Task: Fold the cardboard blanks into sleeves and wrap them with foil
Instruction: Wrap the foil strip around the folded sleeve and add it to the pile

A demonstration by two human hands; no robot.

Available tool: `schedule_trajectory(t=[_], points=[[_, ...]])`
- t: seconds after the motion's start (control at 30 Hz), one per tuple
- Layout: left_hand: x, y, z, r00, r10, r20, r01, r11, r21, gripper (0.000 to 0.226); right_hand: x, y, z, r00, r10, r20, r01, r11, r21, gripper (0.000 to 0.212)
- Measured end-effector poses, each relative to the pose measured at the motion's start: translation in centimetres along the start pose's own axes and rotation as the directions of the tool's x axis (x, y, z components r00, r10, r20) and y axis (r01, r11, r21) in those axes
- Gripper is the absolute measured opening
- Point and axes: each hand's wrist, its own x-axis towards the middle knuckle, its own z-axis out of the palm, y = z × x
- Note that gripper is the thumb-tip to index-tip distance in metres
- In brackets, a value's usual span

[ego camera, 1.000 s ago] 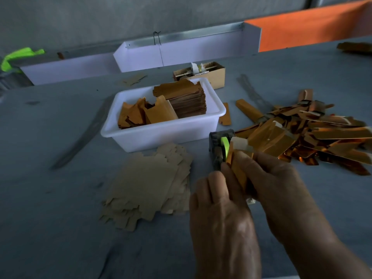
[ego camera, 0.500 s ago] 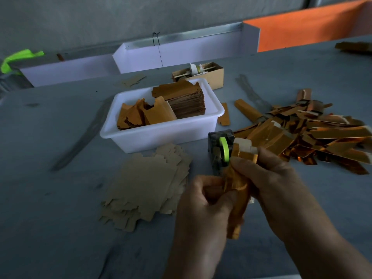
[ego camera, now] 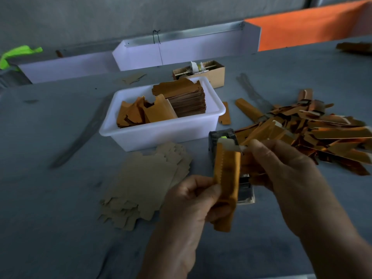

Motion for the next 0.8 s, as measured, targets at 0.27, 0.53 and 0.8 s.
schedule_trajectory(t=[0.27, 0.53, 0.8], points=[[0.4, -0.8, -1.3, 0.987, 0.066, -0.146, -0.038, 0.982, 0.183, 0.017, 0.6, 2.8, -2.1, 0.994, 0.106, -0.028, -0.109, 0.970, -0.216, 0.012], [1.0, -1.5, -0.7, 0.983, 0.050, -0.176, -0.004, 0.967, 0.255, 0.015, 0.5, 3.7, 0.3, 0.994, 0.105, 0.039, -0.085, 0.934, -0.348, 0.008], [1.0, -2.2, -0.3, 0.981, 0.027, -0.190, 0.021, 0.969, 0.247, 0.008, 0.4, 4.3, 1.4, 0.998, -0.011, -0.062, -0.009, 0.951, -0.308, 0.007]])
